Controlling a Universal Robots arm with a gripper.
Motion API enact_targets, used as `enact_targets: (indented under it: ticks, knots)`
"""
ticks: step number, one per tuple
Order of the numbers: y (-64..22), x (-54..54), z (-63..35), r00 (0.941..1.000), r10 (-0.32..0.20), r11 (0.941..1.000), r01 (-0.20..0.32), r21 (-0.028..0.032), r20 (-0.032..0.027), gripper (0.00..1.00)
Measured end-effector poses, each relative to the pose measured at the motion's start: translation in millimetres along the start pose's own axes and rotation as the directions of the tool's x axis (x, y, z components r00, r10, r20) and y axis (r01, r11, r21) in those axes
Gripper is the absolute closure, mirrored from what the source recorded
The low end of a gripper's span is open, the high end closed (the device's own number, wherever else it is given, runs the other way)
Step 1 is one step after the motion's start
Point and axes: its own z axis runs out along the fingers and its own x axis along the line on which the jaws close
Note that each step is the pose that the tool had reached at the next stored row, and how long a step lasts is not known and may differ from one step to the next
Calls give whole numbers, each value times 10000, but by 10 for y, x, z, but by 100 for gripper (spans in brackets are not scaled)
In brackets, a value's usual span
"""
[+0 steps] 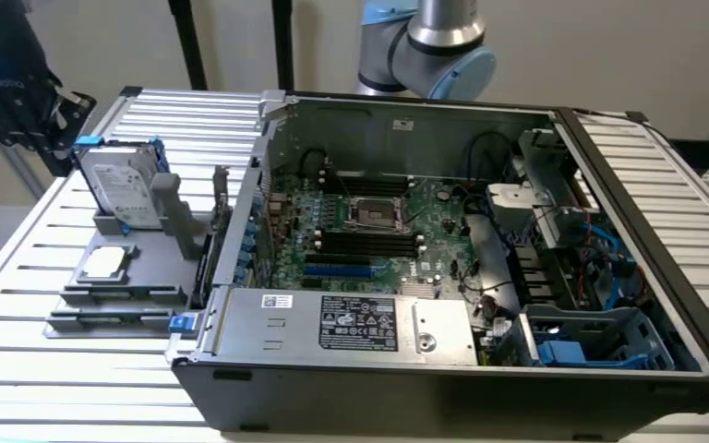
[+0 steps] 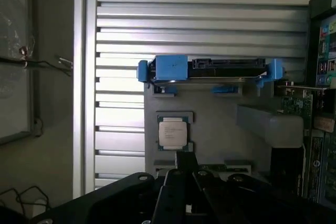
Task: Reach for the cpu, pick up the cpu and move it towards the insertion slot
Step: 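Pick up the cpu and move it towards the insertion slot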
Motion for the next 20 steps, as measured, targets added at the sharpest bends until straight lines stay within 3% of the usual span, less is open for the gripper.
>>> enact_targets:
  ticks: [7,14,15,18,20]
  knots:
    - [-20,114,42,9999,-140,9999,140,2,-26,89]
    - [-20,116,45,9985,-543,9985,543,9,-41,88]
    - [-20,116,46,9983,-582,9983,582,9,-43,76]
    - [-20,115,52,9979,-641,9979,641,9,-49,70]
    - [-20,114,62,9978,-668,9978,668,9,-53,58]
